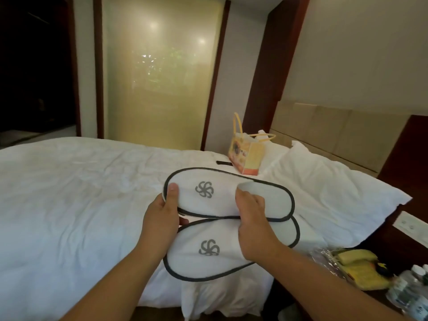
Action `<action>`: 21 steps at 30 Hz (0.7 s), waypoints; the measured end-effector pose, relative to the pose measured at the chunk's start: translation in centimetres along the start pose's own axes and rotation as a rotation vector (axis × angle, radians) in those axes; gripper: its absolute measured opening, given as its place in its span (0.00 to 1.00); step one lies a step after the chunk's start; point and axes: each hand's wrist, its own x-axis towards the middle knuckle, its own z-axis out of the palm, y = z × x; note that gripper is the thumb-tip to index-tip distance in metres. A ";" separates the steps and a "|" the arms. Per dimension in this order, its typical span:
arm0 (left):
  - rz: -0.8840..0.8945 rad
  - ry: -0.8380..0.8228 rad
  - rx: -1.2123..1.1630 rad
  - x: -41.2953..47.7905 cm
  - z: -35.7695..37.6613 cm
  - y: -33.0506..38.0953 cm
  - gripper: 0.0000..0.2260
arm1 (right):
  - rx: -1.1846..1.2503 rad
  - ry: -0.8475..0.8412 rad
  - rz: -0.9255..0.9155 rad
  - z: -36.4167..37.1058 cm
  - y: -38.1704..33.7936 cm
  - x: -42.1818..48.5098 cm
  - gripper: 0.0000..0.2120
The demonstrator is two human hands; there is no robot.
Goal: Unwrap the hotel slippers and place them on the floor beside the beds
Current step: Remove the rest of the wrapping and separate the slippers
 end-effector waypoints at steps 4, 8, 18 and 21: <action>0.014 0.032 -0.089 -0.4 -2.1 -0.3 0.21 | 0.069 -0.002 0.046 1.8 -0.9 1.0 0.41; -0.093 -0.064 -0.083 -1.6 -4.4 -0.5 0.19 | 0.118 -0.071 0.059 2.5 -0.8 1.7 0.45; 0.000 0.198 0.217 -7.2 -2.5 0.9 0.19 | 0.119 -0.172 -0.201 -0.4 0.5 0.1 0.50; 0.052 0.277 0.222 -8.5 -1.1 1.5 0.19 | 0.121 -0.195 -0.205 -1.9 1.3 -0.6 0.53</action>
